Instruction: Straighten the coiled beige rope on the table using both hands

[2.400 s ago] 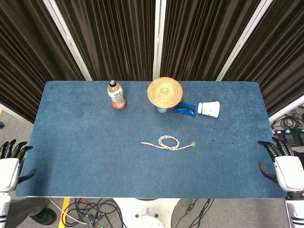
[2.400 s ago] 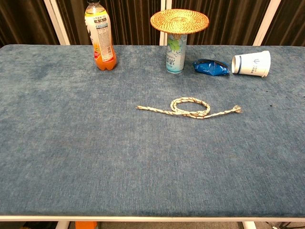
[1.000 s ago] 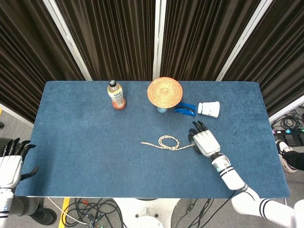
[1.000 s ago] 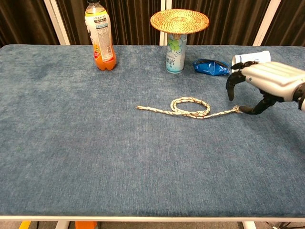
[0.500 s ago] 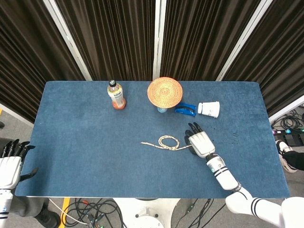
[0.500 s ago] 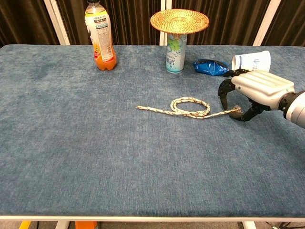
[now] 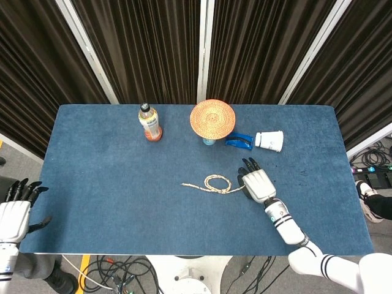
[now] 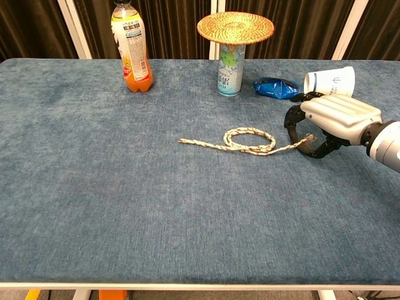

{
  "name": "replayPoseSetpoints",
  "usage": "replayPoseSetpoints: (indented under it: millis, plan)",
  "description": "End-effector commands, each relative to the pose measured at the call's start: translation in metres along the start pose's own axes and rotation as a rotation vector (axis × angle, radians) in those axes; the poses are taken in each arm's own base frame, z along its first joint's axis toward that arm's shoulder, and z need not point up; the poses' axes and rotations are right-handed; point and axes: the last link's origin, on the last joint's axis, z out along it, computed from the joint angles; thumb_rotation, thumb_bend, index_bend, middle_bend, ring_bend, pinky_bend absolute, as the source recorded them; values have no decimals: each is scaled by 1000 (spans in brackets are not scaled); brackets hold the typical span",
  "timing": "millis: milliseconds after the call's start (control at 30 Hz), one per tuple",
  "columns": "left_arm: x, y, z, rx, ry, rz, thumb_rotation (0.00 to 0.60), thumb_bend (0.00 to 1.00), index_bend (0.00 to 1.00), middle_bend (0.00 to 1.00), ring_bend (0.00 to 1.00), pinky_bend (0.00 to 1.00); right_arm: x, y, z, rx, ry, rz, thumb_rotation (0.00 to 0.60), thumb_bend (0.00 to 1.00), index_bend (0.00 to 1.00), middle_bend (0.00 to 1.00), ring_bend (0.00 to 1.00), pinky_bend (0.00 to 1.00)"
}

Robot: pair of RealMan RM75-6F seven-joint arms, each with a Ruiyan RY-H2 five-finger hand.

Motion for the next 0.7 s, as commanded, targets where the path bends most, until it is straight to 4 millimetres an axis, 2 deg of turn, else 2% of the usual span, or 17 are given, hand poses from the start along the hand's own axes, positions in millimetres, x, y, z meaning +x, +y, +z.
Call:
replayPoseSetpoints:
  millis: [33,133,333,533,700]
  plan:
    - [2,13,13,-82,-4,-4,600,144,253,150,38,0,5,2,-4,-12,29,3,600,468,635,296,1,0]
    - [3,32,28,-184,-20,-36,600,143,255,151,38,0,13,5,-11,-27,61,7,600,498,648,301,1,0]
    - [3,96,75,-443,-73,-112,600,135,282,162,37,0,40,10,-28,-63,130,-8,600,534,656,303,1,0]
    - [-17,176,116,-598,-171,-177,600,135,336,187,69,0,59,10,-34,-95,167,3,600,549,661,303,1,0]
    - [-40,229,132,-656,-253,-179,600,149,398,204,90,4,64,7,-36,-98,173,-2,600,552,661,302,1,0]
